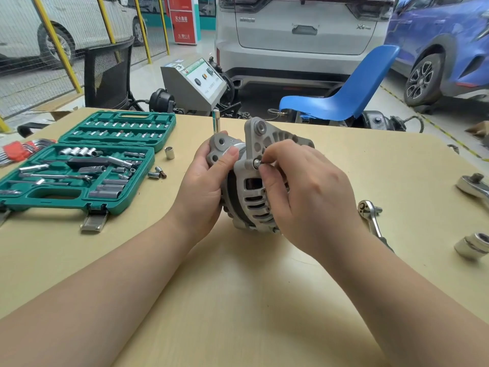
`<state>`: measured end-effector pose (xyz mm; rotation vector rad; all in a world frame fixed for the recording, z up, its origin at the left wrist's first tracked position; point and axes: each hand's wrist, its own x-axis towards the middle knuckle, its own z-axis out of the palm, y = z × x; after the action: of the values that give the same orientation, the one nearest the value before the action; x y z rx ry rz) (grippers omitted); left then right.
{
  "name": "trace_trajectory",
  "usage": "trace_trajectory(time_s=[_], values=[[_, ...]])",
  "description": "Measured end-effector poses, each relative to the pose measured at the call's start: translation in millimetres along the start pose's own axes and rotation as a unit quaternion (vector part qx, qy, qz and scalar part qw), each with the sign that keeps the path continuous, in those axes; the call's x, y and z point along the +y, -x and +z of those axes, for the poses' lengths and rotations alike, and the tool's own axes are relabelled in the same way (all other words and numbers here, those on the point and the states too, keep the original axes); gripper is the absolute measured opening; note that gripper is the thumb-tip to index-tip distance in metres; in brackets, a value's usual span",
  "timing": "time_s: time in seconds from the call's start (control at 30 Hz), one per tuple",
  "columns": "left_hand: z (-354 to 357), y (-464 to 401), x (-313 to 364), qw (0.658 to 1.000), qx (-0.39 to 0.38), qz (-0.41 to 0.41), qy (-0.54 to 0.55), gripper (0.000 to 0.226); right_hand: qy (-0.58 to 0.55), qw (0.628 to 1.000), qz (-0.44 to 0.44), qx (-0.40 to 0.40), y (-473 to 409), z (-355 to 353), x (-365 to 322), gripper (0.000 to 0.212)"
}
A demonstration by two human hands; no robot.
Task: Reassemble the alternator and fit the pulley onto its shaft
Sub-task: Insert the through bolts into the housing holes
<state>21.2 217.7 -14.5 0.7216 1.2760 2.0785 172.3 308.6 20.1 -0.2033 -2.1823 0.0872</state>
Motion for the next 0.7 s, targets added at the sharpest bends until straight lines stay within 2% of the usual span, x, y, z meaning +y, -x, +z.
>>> trace_trajectory(time_s=[0.07, 0.33, 0.5, 0.53, 0.6, 0.7], values=[[-0.5, 0.0, 1.1, 1.0, 0.003, -0.007, -0.001, 0.049, 0.009, 1.0, -0.002, -0.01, -2.2, 0.3, -1.7, 0.019], [-2.4, -0.5, -1.1, 1.0, 0.018, -0.007, 0.0, 0.032, 0.054, 0.998, -0.018, -0.029, -9.1, -2.1, -4.9, 0.024], [-6.5, -4.4, -4.0, 0.999, 0.038, -0.012, -0.009, 0.032, -0.083, 0.989, 0.123, 0.0, -10.9, -26.3, 32.5, 0.011], [-7.3, -5.3, -4.5, 0.999, 0.038, -0.011, -0.014, 0.033, -0.073, 0.985, 0.154, -0.02, -10.6, -33.5, 45.8, 0.011], [-8.5, -7.0, -5.3, 0.999, 0.039, -0.007, -0.018, 0.037, 0.015, 0.97, 0.206, -0.131, -7.9, -44.3, 70.4, 0.013], [-10.2, -10.4, -6.8, 0.999, 0.042, -0.01, -0.022, 0.04, 0.177, 0.897, 0.215, -0.344, 0.0, -50.9, 87.9, 0.016]])
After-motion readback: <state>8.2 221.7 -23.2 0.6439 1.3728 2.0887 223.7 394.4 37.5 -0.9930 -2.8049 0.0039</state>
